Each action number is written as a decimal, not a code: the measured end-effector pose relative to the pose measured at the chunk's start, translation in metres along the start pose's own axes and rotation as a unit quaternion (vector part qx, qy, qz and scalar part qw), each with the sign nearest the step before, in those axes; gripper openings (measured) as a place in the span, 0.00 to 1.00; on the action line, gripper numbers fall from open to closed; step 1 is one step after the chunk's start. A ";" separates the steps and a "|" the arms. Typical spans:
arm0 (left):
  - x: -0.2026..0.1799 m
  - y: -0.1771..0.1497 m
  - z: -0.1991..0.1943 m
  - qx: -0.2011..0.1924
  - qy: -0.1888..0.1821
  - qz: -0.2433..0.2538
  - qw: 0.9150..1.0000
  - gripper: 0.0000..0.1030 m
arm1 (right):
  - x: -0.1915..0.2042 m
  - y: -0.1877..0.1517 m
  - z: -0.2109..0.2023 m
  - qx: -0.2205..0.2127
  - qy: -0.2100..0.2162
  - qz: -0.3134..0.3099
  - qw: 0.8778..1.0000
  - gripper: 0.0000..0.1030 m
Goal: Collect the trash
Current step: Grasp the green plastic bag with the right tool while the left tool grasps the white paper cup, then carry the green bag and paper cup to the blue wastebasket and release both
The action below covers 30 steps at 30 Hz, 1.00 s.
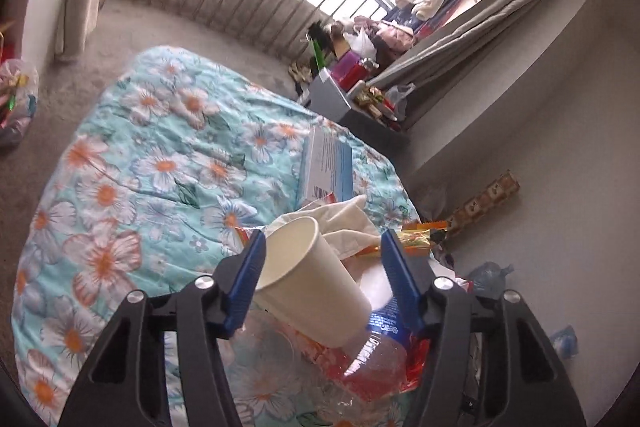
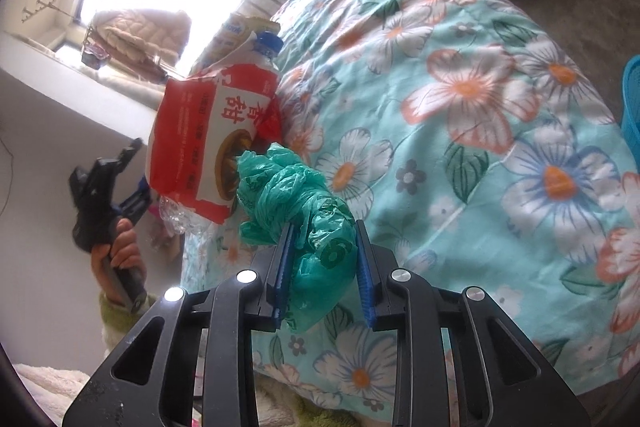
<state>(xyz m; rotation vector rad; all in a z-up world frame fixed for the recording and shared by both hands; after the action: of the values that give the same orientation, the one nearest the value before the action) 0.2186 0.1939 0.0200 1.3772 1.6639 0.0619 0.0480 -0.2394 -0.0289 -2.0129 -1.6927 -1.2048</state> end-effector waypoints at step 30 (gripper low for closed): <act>-0.079 -0.014 -0.136 -0.114 -0.115 0.066 0.985 0.02 | 0.052 -0.026 0.043 0.034 -0.026 -0.126 0.991 0.40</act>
<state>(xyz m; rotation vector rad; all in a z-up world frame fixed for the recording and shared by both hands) 0.1118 0.1939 0.1357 1.2678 1.3305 0.1583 0.0418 -0.1672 -0.0267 -1.8480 -2.0327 -1.1607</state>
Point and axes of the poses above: each gripper's, at about its wrist camera, not at the fingertips, and z roughly the way its jaws point, x to its left, y to its top, the point moved 3 cm from there along z, roughly the way its jaws point, and after that the axes turned 2 degrees about x, right-handed, at the moved point
